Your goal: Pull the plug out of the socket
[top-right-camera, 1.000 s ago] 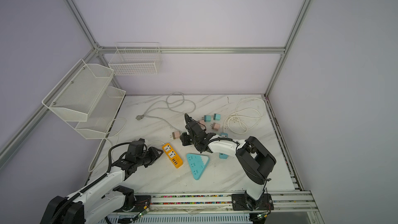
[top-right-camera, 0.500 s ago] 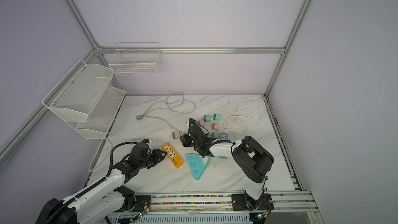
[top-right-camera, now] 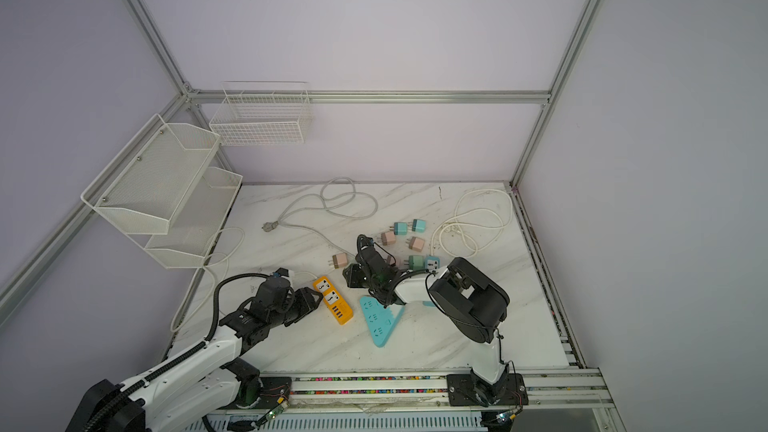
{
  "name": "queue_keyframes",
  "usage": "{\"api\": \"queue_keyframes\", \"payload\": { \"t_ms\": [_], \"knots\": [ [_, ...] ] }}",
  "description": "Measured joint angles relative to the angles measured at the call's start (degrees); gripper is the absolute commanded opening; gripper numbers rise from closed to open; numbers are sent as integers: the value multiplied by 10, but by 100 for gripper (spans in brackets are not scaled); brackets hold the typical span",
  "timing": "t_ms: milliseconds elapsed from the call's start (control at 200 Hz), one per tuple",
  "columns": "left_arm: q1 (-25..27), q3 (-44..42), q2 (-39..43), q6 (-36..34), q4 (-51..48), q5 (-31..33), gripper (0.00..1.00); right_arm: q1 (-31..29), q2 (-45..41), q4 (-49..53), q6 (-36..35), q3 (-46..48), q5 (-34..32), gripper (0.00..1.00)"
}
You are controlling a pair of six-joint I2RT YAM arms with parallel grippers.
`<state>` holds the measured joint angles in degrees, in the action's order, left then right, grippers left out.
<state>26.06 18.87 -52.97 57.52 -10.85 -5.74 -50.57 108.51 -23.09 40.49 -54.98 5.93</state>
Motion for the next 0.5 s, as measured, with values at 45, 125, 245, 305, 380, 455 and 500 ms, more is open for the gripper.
{"api": "queue_keyframes", "payload": {
  "t_ms": [45,125,245,305,380,455,500],
  "knots": [
    [0,0,-1,0,0,0,51,-2,4,-1,0,-3,0,16],
    [0,0,-3,0,0,0,51,-4,16,-1,0,-15,1,17],
    [0,0,-6,0,0,1,53,-6,31,0,-1,-26,-4,19],
    [0,0,-6,0,0,2,53,-6,33,2,-2,-26,-9,20],
    [0,0,-6,0,0,3,54,-6,33,3,-5,-26,-10,24],
    [0,0,-6,0,0,3,54,-6,33,8,-9,-27,-10,33],
    [0,0,-7,0,0,3,54,-6,33,11,-11,-28,-11,35]
  ]
}}
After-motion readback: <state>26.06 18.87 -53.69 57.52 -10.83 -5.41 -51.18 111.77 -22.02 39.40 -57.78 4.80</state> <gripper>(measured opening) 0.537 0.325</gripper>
